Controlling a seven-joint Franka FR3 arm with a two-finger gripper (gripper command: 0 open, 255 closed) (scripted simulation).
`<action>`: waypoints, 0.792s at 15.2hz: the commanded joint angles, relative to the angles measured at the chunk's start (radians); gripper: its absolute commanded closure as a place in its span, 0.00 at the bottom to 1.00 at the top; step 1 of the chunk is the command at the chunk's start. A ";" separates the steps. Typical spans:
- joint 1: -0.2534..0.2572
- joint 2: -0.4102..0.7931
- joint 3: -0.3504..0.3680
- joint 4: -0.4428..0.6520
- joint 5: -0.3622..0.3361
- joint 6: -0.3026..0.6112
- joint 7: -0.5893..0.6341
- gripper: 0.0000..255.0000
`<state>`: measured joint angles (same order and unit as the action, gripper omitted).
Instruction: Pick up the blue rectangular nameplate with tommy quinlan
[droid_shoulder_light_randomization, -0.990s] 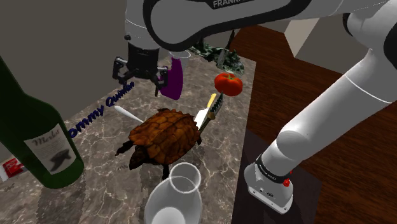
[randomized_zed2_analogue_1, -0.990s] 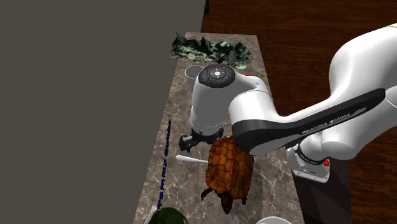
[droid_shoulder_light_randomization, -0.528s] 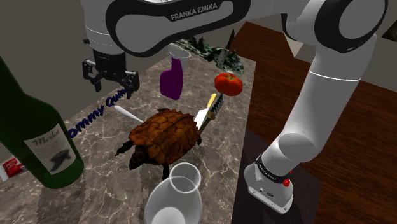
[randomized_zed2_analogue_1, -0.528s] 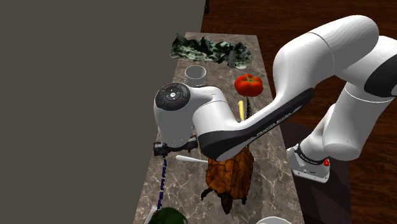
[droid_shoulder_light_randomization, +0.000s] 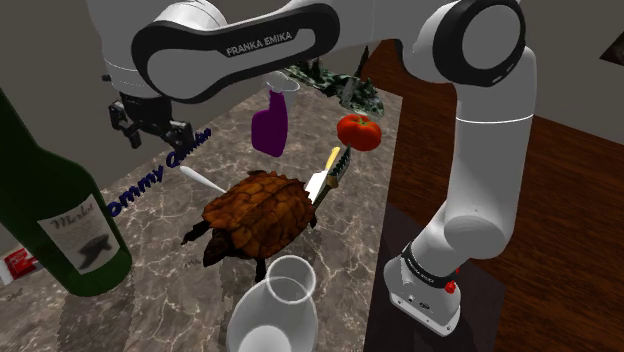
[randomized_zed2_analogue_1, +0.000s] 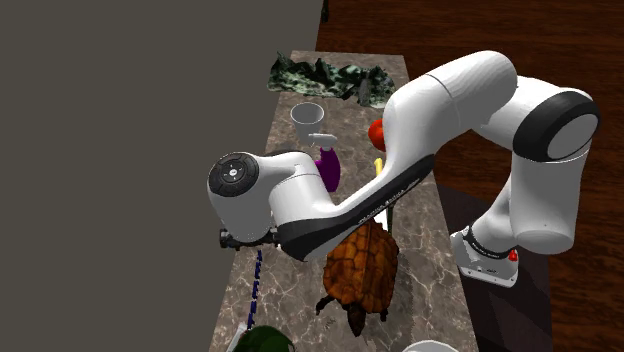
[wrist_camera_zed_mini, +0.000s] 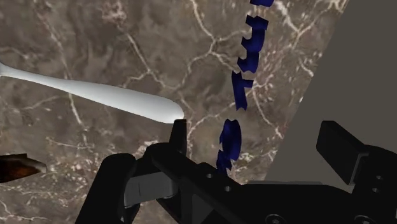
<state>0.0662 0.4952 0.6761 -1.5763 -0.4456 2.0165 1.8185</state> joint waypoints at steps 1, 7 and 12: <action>0.006 0.015 -0.007 -0.008 -0.012 0.020 0.011 0.00; 0.006 0.025 -0.012 -0.029 -0.022 0.048 0.020 1.00; 0.006 0.024 -0.012 -0.029 -0.022 0.048 0.020 1.00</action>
<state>0.0722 0.5191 0.6637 -1.6050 -0.4672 2.0640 1.8381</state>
